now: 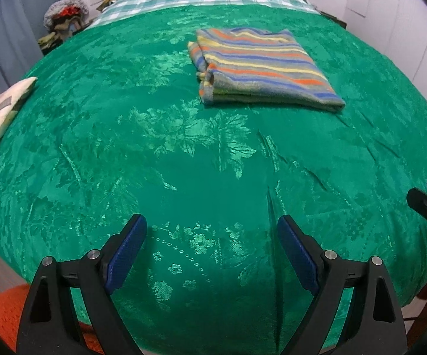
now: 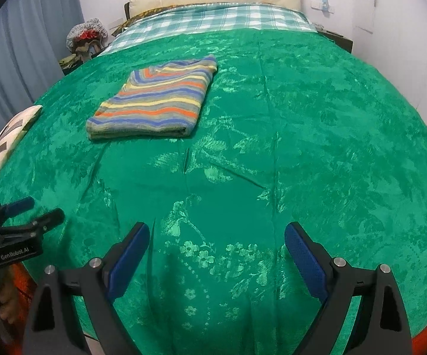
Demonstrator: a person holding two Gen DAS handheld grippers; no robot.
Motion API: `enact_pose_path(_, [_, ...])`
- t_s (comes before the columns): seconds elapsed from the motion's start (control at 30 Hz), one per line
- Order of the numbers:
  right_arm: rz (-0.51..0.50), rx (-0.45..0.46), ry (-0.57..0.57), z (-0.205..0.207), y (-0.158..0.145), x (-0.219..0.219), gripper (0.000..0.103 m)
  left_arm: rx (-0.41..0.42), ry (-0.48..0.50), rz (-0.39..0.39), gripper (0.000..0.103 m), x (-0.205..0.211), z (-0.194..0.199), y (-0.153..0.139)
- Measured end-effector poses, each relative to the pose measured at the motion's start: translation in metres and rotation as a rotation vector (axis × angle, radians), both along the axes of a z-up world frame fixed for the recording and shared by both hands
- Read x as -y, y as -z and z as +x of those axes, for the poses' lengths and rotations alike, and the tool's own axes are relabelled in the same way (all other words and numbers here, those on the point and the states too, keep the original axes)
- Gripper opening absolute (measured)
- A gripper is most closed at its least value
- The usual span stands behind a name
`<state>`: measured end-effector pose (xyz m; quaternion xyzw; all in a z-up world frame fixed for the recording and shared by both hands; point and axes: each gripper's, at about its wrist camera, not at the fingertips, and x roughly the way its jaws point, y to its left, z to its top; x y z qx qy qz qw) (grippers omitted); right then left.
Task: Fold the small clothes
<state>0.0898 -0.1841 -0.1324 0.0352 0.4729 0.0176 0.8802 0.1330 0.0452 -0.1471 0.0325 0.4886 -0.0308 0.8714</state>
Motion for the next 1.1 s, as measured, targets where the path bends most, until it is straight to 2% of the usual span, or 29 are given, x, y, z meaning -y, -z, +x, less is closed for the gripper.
enact_pose_path(0.03, [0.004, -0.005, -0.002, 0.001, 0.002, 0.0, 0.092, -0.008, 0.001, -0.008, 0.091, -0.001, 0.002, -0.001])
enact_pose_path(0.13, [0.061, -0.023, -0.013, 0.01, 0.005, 0.005, 0.092, -0.003, 0.004, -0.101, 0.091, -0.012, 0.024, -0.012])
enact_pose_path(0.23, [0.136, -0.013, -0.028, 0.039, 0.0, 0.013, 0.092, 0.002, -0.017, -0.252, 0.091, -0.032, 0.078, -0.027])
enact_pose_path(0.3, [0.213, 0.014, -0.041, 0.079, -0.007, 0.021, 0.092, -0.002, 0.007, -0.315, 0.092, -0.037, 0.114, -0.031])
enact_pose_path(0.4, [0.304, 0.012, -0.067, 0.14, -0.007, 0.024, 0.092, -0.034, 0.025, -0.322, 0.093, -0.037, 0.183, -0.022])
enact_pose_path(0.47, [0.344, -0.017, -0.08, 0.188, 0.003, 0.021, 0.092, -0.105, 0.002, -0.301, 0.093, -0.037, 0.227, -0.002])
enact_pose_path(0.53, [0.366, -0.056, -0.087, 0.238, 0.019, 0.014, 0.092, -0.17, -0.032, -0.296, 0.092, -0.039, 0.254, 0.017])
enact_pose_path(0.6, [0.374, -0.09, -0.088, 0.267, 0.032, 0.006, 0.088, -0.174, -0.042, -0.326, 0.092, -0.04, 0.267, 0.025])
enact_pose_path(0.63, [0.394, -0.115, -0.085, 0.282, 0.042, 0.001, 0.086, -0.164, -0.045, -0.333, 0.09, -0.04, 0.27, 0.026])
enact_pose_path(0.67, [0.426, -0.14, -0.086, 0.292, 0.05, -0.003, 0.081, -0.155, -0.046, -0.338, 0.082, -0.038, 0.272, 0.026])
enact_pose_path(0.7, [0.448, -0.151, -0.092, 0.298, 0.054, -0.007, 0.066, -0.153, -0.026, -0.355, 0.045, -0.034, 0.273, 0.028])
enact_pose_path(0.73, [0.428, -0.157, -0.107, 0.303, 0.057, -0.015, 0.046, -0.173, -0.003, -0.383, 0.02, -0.031, 0.276, 0.029])
enact_pose_path(0.77, [0.375, -0.154, -0.118, 0.305, 0.057, -0.021, 0.031, -0.185, -0.006, -0.38, 0.02, -0.027, 0.277, 0.028])
enact_pose_path(0.83, [0.292, -0.123, -0.147, 0.303, 0.047, -0.032, 0.026, -0.133, 0.015, -0.337, 0.017, -0.019, 0.272, 0.01])
enact_pose_path(1.0, [0.268, 0.01, -0.195, 0.283, -0.008, -0.035, 0.024, -0.022, 0.091, -0.347, 0.017, -0.007, 0.248, -0.045])
enact_pose_path(1.1, [0.255, 0.06, -0.221, 0.271, -0.035, -0.032, 0.024, 0.014, 0.109, -0.334, 0.018, 0.0, 0.239, -0.057])
